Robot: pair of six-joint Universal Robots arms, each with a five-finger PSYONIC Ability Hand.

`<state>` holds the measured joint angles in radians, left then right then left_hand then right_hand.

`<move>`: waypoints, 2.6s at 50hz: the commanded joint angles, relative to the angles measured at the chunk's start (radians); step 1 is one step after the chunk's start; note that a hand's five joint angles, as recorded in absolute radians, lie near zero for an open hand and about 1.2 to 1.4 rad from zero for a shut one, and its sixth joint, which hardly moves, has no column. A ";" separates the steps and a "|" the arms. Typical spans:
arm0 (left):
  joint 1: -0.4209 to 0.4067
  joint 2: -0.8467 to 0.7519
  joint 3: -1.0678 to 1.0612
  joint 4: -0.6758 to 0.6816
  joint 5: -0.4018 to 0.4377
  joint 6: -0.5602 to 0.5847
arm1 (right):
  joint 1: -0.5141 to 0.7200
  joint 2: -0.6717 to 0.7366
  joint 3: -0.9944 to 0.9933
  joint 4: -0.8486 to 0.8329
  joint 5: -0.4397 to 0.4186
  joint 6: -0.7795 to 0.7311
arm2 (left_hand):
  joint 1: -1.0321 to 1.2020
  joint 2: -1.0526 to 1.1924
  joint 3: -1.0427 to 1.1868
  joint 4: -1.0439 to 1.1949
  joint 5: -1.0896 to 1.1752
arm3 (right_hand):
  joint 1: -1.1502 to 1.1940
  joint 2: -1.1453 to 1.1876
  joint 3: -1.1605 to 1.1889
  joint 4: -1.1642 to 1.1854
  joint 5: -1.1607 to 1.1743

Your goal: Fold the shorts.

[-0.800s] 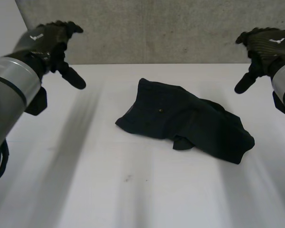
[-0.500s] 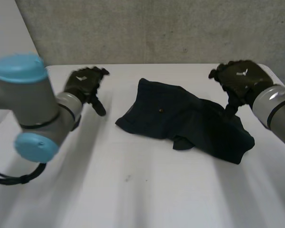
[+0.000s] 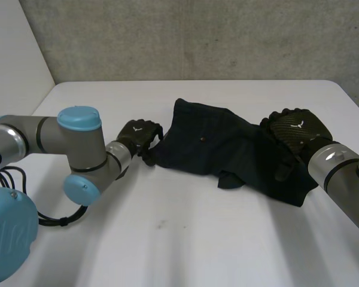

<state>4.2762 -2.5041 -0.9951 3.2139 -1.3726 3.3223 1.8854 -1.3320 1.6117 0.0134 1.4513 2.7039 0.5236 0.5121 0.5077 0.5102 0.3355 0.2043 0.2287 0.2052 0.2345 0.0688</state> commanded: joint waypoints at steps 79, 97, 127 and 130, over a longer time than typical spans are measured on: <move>-0.015 0.490 -0.367 0.032 -0.046 -0.046 | 0.041 0.111 -0.257 0.281 -0.129 0.181 | -0.284 -0.272 -0.268 -0.270 -0.270 | -0.030 -0.054 -0.031 -0.060 -0.069; -0.026 0.041 0.036 -0.034 0.090 0.099 | 0.126 0.519 -0.480 0.013 0.136 0.100 | -0.158 -0.147 -0.142 -0.145 -0.145 | 0.488 0.463 0.487 0.458 0.449; -0.047 0.461 0.029 0.535 -0.163 0.187 | 0.135 0.367 -1.054 -0.175 -0.024 0.108 | 0.873 0.884 0.889 0.886 0.886 | 1.192 1.168 1.191 1.162 1.153; -0.053 0.484 -0.106 0.529 -0.163 0.189 | 0.135 0.332 -0.977 -0.100 -0.060 0.109 | 0.873 0.884 0.889 0.886 0.886 | 1.192 1.168 1.191 1.162 1.153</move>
<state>4.2334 -2.0974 -0.8643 3.7418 -1.5399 3.5176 2.0185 -0.9155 0.4757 -0.2201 1.4639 2.7608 1.1238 1.1951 1.1860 1.1984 0.9770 0.9696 1.1704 1.1791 1.1890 0.9985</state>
